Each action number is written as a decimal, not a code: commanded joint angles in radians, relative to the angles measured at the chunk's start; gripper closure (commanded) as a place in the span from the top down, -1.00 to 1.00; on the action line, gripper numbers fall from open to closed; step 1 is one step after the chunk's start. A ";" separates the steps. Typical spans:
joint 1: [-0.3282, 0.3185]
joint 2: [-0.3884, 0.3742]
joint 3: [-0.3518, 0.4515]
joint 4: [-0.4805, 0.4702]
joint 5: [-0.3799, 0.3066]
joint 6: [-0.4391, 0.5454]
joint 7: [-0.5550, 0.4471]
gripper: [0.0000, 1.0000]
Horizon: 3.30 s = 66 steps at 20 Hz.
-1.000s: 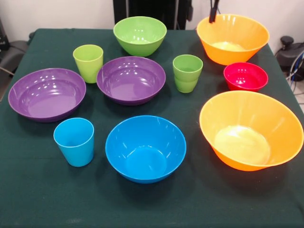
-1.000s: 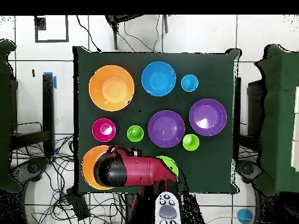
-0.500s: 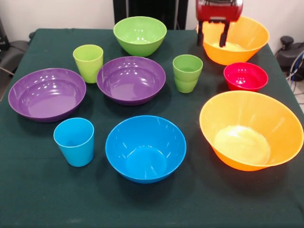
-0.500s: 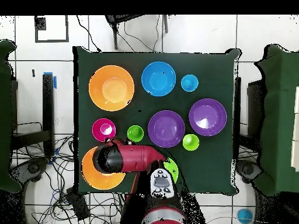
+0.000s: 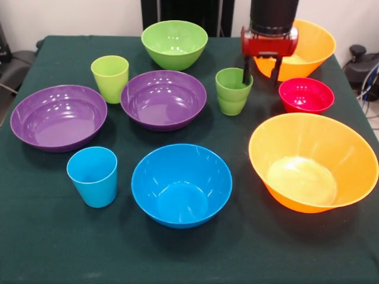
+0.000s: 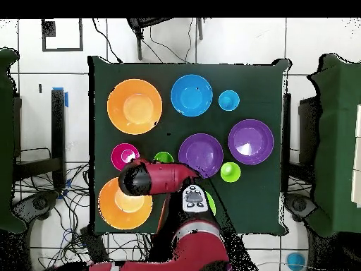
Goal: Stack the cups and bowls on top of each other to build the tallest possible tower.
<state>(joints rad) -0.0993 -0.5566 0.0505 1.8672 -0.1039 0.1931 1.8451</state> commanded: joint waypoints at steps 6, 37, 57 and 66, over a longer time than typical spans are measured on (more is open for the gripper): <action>-0.054 0.093 0.093 -0.108 -0.115 -0.040 0.008 1.00; -0.003 -0.150 0.149 0.003 0.031 0.068 0.119 1.00; 0.070 -0.280 0.180 0.159 0.156 0.079 0.230 1.00; 0.195 -0.285 0.116 0.134 0.250 0.079 0.299 1.00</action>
<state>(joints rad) 0.0576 -0.8553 0.1465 1.9643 0.0902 0.1952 1.9341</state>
